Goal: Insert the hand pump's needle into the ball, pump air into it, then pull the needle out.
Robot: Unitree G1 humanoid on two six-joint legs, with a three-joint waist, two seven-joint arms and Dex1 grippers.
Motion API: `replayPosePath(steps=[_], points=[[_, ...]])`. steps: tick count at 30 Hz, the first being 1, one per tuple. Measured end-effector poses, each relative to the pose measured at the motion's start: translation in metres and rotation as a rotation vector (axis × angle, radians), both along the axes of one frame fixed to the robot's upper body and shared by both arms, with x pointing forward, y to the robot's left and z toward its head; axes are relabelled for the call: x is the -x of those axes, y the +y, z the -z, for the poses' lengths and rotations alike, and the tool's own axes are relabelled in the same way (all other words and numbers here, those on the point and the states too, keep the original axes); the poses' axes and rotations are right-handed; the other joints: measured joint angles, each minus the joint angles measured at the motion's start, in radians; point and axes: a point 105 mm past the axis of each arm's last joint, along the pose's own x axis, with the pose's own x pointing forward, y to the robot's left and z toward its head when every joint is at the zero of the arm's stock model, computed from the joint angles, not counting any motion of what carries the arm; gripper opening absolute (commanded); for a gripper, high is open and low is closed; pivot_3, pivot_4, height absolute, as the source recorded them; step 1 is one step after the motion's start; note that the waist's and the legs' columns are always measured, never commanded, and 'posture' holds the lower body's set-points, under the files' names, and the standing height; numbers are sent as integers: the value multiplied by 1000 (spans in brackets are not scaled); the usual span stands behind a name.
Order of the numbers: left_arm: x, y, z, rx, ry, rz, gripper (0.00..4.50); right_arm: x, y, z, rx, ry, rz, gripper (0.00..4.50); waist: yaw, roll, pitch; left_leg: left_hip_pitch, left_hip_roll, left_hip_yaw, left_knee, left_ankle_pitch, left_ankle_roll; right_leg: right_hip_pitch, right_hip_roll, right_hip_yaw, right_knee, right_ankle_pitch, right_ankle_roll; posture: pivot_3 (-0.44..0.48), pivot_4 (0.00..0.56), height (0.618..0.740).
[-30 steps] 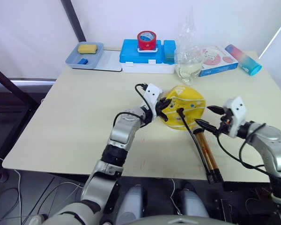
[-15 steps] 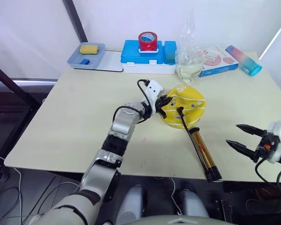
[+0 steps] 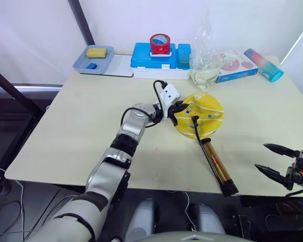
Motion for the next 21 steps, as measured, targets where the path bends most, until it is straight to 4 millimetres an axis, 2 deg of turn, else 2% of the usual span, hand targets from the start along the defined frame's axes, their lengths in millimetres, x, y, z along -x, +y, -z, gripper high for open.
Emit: replayPosePath(steps=[13,15,16,20,21], points=[[-1,1,-3,4,3,52,0,3,-2,-7,-59,-34,-13,4436,-2,0,0,0,-1,0,0,0,0,0,-1,2,0,2,4,0,150,739],[-1,2,-5,15,8,57,818,3,-2,-8,-64,-37,-13,4500,-3,0,0,0,-2,0,0,0,0,0,-1,2,1,2,5,0,150,739],[-1,3,-6,19,8,55,1082,3,-2,-8,-66,-39,-13,4500,-3,0,0,0,-2,1,0,0,0,0,-1,3,1,2,5,0,150,739],[0,6,-7,35,31,67,2938,3,-2,-9,-70,-51,-13,4500,-5,0,2,0,-2,3,0,0,1,-2,-1,6,1,2,6,0,150,739],[1,6,-10,48,28,76,3585,2,-2,-10,-71,-54,-12,4500,-6,-1,4,0,-2,4,0,0,1,-3,-1,7,1,2,6,0,150,739]])
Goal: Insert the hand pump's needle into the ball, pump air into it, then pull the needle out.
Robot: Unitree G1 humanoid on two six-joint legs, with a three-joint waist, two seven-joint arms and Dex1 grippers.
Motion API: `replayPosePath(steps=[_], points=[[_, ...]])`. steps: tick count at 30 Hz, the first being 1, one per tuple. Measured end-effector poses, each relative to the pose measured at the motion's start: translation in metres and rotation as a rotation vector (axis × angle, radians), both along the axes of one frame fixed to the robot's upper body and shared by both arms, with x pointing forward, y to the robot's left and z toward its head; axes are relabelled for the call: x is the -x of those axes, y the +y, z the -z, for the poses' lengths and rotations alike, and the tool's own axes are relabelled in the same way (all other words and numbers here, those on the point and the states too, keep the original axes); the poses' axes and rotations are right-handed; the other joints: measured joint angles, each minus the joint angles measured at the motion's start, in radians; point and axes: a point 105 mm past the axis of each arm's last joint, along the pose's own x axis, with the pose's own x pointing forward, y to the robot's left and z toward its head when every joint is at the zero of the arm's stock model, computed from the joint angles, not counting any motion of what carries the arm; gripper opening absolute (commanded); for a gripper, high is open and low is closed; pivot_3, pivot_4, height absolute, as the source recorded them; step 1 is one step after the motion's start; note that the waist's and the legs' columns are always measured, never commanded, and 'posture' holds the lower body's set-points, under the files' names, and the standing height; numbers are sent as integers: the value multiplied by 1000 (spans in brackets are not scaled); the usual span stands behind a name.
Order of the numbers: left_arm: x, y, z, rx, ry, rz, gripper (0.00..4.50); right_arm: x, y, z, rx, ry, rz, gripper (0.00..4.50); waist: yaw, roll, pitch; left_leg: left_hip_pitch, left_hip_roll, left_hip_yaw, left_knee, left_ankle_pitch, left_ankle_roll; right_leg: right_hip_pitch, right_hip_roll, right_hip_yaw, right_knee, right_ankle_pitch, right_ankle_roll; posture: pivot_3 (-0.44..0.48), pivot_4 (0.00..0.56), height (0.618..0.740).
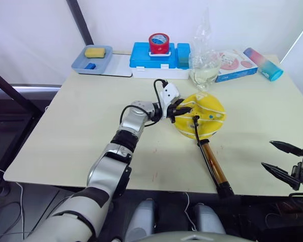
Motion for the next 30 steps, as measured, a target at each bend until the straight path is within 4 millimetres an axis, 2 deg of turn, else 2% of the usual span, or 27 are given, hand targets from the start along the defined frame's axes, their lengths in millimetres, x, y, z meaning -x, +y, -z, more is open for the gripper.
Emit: replayPosePath(steps=[1,2,7,10,14,20,21,23,24,30], points=[[2,1,-6,18,-10,9,4104,0,0,0,0,-1,1,4500,-1,0,1,0,0,2,0,0,0,-1,0,3,1,0,0,0,150,739],[3,3,-14,42,-24,15,4401,0,0,0,0,-3,1,4500,-1,0,1,1,0,4,0,0,0,-2,0,6,1,0,1,0,150,739],[10,20,-47,120,-82,19,4401,-1,1,0,-2,-8,0,4500,-11,-1,2,11,-2,15,0,-4,6,-2,1,24,1,3,5,0,150,739],[18,34,-50,138,-74,11,4401,-1,0,0,-4,-7,2,4500,-23,-2,2,15,-2,24,0,-6,9,-2,1,33,1,3,6,0,150,739],[33,64,-36,125,-30,-28,4401,-1,-2,2,-8,3,4,4500,-39,-4,4,18,-3,26,0,-7,10,-4,3,46,2,5,7,0,150,739],[63,116,-10,84,40,-88,4401,-6,-7,2,-3,4,14,4500,-53,-4,4,20,-2,29,0,-7,11,-4,2,48,2,6,8,0,150,739],[75,131,5,59,86,-107,4401,-6,-10,3,12,9,24,4500,-54,-4,4,21,-1,29,-1,-7,11,-3,2,48,2,6,8,0,150,739],[81,141,15,54,122,-133,4401,-7,-12,5,19,20,31,4500,-51,-5,4,21,-1,27,-1,-7,11,-3,2,46,2,6,8,0,150,739],[91,153,26,39,149,-152,4401,-8,-12,4,29,14,33,4500,-43,-5,5,20,-1,24,0,-7,11,-1,1,43,2,6,8,0,150,739],[123,179,48,33,206,-198,4401,-8,-18,12,53,37,76,4500,-36,-5,4,20,0,23,-1,-7,11,-1,0,41,2,6,7,0,150,739]])
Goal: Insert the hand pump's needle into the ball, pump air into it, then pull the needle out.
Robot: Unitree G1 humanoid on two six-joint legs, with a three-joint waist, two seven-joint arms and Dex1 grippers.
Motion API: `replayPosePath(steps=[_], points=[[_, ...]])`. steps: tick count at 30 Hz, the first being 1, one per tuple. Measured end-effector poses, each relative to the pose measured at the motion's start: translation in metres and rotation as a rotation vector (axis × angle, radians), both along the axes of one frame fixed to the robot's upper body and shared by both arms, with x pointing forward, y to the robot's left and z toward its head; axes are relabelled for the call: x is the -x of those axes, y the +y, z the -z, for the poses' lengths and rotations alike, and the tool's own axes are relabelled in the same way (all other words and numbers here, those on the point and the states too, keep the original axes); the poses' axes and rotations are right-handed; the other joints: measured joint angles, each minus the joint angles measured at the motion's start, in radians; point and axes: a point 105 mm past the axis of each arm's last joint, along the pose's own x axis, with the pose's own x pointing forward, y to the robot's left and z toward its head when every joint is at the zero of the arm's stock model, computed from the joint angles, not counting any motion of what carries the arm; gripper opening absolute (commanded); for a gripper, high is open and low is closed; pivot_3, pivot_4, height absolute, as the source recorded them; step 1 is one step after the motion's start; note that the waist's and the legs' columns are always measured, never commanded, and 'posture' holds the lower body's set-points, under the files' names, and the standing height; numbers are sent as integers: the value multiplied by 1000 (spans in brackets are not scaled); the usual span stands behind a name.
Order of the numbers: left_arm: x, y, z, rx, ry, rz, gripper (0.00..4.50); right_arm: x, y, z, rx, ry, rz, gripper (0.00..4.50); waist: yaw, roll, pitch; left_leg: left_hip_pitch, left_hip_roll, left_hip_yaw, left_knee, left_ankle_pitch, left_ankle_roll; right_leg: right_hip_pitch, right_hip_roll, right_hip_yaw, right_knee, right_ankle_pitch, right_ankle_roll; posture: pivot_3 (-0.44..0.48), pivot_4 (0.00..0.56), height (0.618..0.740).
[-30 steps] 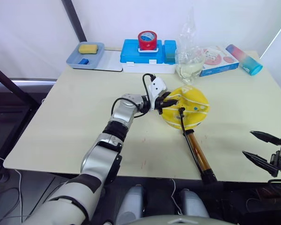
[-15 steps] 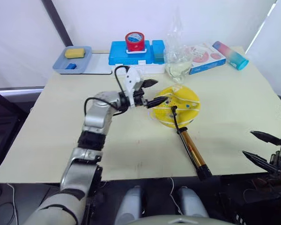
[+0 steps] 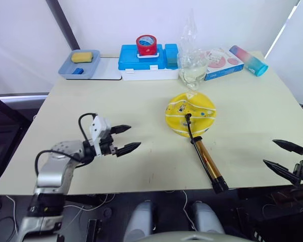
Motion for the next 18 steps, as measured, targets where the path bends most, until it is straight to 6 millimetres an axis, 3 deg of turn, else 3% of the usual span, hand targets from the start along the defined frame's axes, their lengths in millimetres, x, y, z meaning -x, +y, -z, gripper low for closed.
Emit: replayPosePath(steps=[4,10,18], points=[[21,16,11,-4,23,-28,4401,2,-1,4,8,2,14,4500,0,0,0,0,0,0,0,0,0,0,-1,0,0,0,-1,0,150,739],[37,33,13,-1,8,-58,4401,1,-2,4,18,-9,28,4500,4,1,0,0,1,0,0,0,0,0,-3,-2,0,1,-1,0,150,739],[48,31,19,-12,42,-21,4401,6,-4,9,19,15,32,4500,10,1,0,-1,1,0,0,0,0,-1,-3,-3,-1,1,-1,0,150,739]])
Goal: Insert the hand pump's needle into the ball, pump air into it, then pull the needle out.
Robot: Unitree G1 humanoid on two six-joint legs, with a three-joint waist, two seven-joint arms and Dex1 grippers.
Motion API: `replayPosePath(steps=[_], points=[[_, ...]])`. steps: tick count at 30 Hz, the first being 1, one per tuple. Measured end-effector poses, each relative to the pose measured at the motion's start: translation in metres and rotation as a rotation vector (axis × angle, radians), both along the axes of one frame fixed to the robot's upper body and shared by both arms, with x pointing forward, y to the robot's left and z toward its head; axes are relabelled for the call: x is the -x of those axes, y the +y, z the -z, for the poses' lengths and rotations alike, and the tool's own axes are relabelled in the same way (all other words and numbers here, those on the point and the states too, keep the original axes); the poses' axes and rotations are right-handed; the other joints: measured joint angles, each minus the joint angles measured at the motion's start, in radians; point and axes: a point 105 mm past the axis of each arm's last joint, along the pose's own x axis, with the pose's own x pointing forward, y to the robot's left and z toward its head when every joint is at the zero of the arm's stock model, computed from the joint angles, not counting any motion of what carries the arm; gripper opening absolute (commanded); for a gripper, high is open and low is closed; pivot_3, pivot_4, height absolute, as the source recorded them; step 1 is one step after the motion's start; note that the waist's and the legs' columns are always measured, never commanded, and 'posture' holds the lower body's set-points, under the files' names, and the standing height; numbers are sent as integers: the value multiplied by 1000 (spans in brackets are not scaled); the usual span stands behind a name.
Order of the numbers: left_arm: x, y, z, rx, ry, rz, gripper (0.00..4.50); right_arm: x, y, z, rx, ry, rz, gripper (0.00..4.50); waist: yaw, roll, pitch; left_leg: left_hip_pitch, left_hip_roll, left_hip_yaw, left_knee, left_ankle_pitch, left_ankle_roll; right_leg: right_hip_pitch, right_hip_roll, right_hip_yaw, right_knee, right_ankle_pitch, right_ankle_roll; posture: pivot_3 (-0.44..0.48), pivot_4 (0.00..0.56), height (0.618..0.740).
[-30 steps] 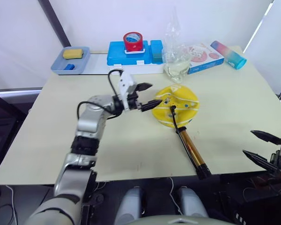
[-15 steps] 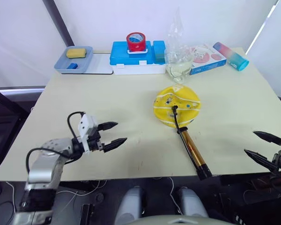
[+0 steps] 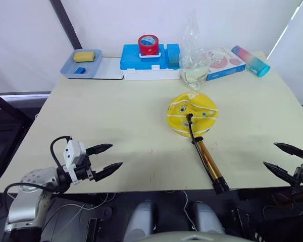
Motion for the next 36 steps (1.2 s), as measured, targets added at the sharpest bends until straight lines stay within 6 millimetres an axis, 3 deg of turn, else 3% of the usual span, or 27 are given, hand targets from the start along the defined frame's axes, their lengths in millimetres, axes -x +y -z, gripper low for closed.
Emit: replayPosePath(steps=[4,10,15,24,33,36], points=[[8,-28,7,27,92,83,4401,10,3,4,-21,50,-28,4500,3,1,0,-1,0,0,0,0,0,0,-1,0,0,0,0,0,150,739],[-11,-70,-3,79,95,139,4401,17,12,-2,-27,50,-88,4500,2,1,0,1,0,0,1,0,0,1,2,-1,1,0,0,0,150,739],[-28,-102,7,33,134,196,4401,18,17,-6,-23,41,-120,4500,2,2,-1,1,-1,0,1,1,0,1,4,0,1,0,0,0,150,739],[-41,-187,31,63,227,305,4401,19,26,-8,-10,4,-133,4500,3,1,0,0,-4,-3,4,1,1,2,5,-1,1,0,0,0,150,739],[-50,-240,36,168,357,288,4401,23,29,-5,-7,-8,-122,4500,2,1,0,-2,-4,-4,6,0,1,2,5,-1,1,0,1,0,150,739],[-52,-244,38,180,381,270,4401,23,29,-4,-2,-6,-118,4500,1,1,-1,-2,-4,-4,6,0,1,2,5,-1,1,0,1,0,150,739]])
